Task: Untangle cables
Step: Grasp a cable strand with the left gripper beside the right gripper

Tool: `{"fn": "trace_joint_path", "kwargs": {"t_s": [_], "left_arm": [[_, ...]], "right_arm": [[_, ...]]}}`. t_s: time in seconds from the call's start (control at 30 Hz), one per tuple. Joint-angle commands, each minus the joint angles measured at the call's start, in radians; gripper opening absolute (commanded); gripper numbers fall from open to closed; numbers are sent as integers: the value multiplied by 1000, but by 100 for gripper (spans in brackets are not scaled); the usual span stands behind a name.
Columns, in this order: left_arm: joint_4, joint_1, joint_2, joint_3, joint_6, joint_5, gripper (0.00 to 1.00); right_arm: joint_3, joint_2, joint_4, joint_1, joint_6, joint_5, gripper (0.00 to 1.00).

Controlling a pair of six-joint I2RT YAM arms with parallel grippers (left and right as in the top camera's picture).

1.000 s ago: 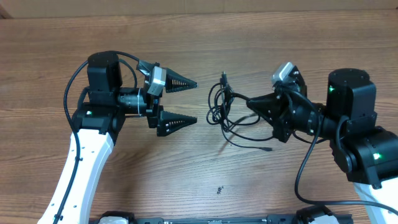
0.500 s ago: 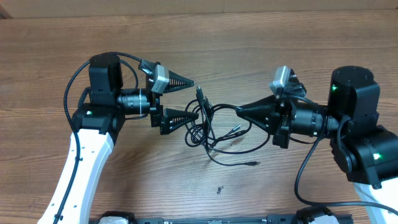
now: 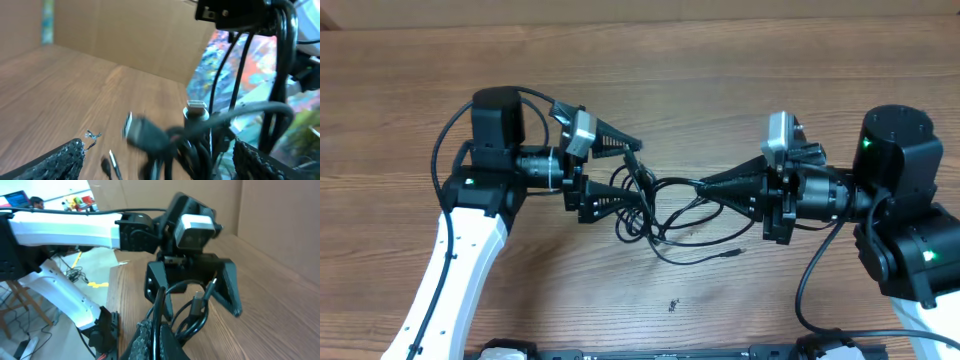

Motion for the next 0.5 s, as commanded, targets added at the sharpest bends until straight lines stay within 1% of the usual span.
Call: {"fn": "trace_joint_path", "kwargs": {"t_s": [0.0, 0.07, 0.1, 0.17, 0.2, 0.23, 0.27, 0.3, 0.47], "left_arm": [[0, -39, -18, -2, 19, 35, 94], [0, -57, -18, -2, 19, 34, 92], [0, -69, -18, -2, 19, 34, 86], [0, -85, -18, -2, 19, 34, 66], [1, -90, -18, -2, 19, 34, 52], [0, -92, -18, -2, 19, 33, 36], [0, -91, -18, -2, 19, 33, 17], [0, -91, -18, -2, 19, 33, 4], [1, -90, -18, -2, 19, 33, 4]], "right_arm": [[33, -19, 16, 4, 3, -50, 4], [33, -19, 19, 4, 3, -50, 4], [33, -19, 21, 4, 4, -50, 4], [33, -19, 23, 4, 3, -49, 4], [33, -19, 25, 4, 3, -49, 4], [33, -19, 27, 4, 3, -49, 4], [33, -18, 29, 4, 3, -49, 4], [33, -18, 30, 3, 3, -47, 4], [33, -18, 26, 3, 4, -23, 4]]}}
